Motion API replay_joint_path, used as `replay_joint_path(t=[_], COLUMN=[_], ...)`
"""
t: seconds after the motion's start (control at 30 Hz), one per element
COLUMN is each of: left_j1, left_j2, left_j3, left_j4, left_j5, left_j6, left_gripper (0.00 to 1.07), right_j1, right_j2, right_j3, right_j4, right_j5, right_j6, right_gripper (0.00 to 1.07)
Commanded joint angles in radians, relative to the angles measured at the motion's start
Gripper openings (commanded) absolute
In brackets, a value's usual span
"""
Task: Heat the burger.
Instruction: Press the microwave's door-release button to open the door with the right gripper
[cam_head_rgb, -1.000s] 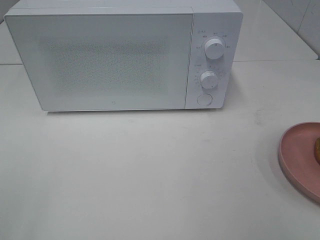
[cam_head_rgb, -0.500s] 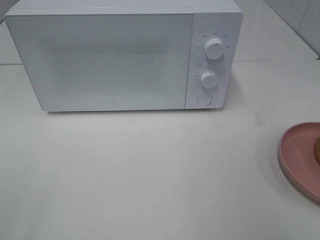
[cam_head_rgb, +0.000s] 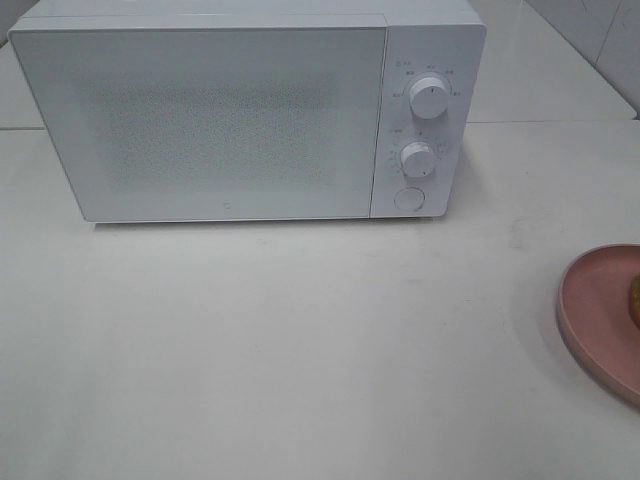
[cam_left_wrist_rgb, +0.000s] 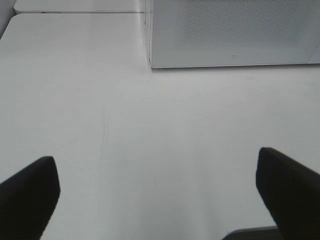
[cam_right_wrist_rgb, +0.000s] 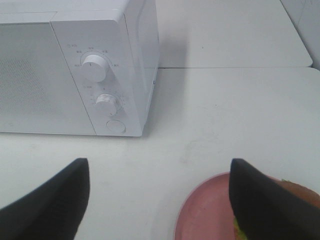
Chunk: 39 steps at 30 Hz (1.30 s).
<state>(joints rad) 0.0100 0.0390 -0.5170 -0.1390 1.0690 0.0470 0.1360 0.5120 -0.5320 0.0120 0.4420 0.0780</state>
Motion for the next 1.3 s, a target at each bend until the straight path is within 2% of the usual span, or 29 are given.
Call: replay_joint_path(t=[0.03,0.9,0.97,1.07,1.13,1.3], left_j1=[0.004,0.004,0.004,0.004,0.004,0.004], left_j2=[0.001,0.001,0.001,0.001,0.001,0.001], left_j3=[0.001,0.001,0.001,0.001,0.001,0.001], left_j4=[-0.004,-0.004,-0.004,-0.004,-0.004,-0.004], left_j5=[-0.003,-0.003,-0.003,-0.003,-0.003,-0.003], left_j6=[0.003,0.003,0.003,0.003,0.003,0.003], left_gripper=[1.01,1.01,1.01,1.01,1.01,1.01], right_j1=[-0.006,-0.006,-0.005,-0.005,-0.005,-0.005], right_j2=[0.068,0.468,0.535,0.552,0.611,0.655], right_j3=[-0.007,-0.007,0.006,0.021,0.094,0.159], right_j4=[0.001,0.003,0.001,0.001,0.002,0.003], right_j5=[-0.083,-0.412,-0.51,-0.556,-0.733,-0.914], right_j6=[0.002,0.002,0.002,0.002,0.002,0.001], right_gripper=[0.75,0.75,0.75,0.75,0.75,0.75])
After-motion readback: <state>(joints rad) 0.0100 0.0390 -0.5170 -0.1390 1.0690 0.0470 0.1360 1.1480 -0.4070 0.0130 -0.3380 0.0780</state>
